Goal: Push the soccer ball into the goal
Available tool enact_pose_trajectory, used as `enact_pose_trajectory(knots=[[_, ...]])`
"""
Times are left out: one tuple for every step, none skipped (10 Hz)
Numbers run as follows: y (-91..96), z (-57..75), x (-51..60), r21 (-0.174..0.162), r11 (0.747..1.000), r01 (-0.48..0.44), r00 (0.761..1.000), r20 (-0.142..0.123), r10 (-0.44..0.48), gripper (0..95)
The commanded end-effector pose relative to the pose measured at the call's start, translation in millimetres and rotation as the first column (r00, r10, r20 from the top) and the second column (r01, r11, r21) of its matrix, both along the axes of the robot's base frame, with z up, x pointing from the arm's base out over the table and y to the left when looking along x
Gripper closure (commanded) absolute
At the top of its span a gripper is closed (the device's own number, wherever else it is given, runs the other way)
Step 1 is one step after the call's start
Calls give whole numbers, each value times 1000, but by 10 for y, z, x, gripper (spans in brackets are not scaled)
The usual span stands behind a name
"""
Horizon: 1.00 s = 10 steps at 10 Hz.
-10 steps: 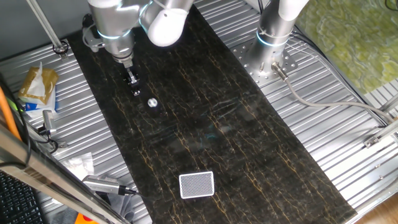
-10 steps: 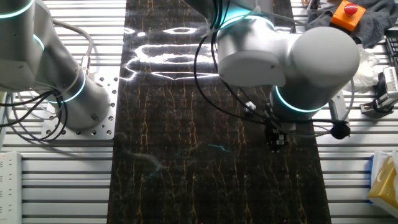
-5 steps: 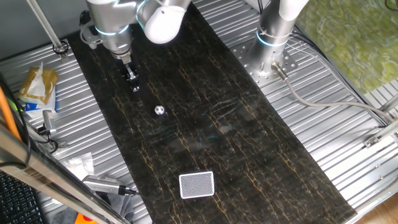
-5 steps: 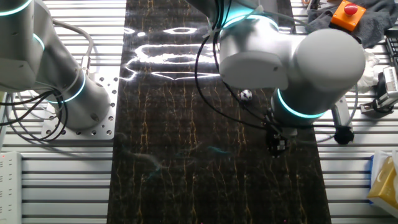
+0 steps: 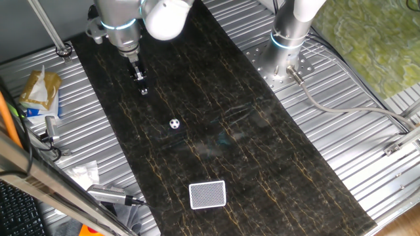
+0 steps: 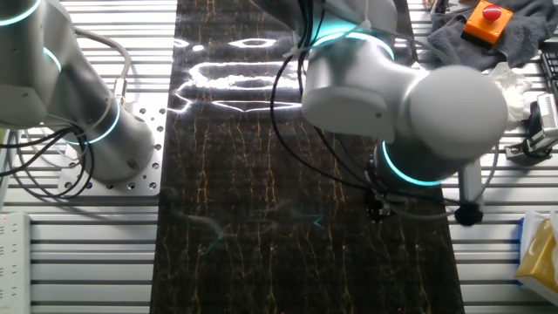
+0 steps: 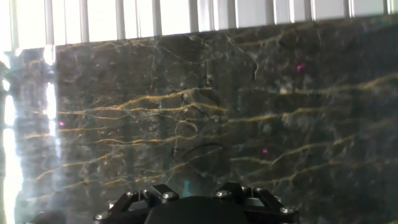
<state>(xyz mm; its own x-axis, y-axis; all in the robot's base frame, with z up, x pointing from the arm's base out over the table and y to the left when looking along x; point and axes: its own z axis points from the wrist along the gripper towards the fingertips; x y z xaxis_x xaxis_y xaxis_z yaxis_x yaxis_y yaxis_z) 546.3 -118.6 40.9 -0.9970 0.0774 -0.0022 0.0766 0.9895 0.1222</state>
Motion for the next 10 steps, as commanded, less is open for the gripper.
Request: enact_pose_trajectory(knots=[[35, -20, 17, -3, 1000, -27, 1000, 2, 27, 380], [48, -29, 23, -8, 999, -42, 999, 6, 42, 380], [48, -30, 23, -14, 998, -62, 998, 10, 62, 380], [49, -30, 24, -15, 998, -68, 998, 15, 68, 380], [49, -30, 25, -16, 998, -68, 998, 12, 68, 380], [49, -30, 25, -21, 998, -61, 998, 13, 61, 380], [49, -30, 25, -22, 999, -45, 999, 13, 45, 380], [49, -30, 25, -35, 998, -46, 999, 17, 47, 380], [49, -30, 25, -75, 995, -65, 997, 28, 67, 380], [49, -30, 25, -89, 993, -74, 997, 31, 77, 380]])
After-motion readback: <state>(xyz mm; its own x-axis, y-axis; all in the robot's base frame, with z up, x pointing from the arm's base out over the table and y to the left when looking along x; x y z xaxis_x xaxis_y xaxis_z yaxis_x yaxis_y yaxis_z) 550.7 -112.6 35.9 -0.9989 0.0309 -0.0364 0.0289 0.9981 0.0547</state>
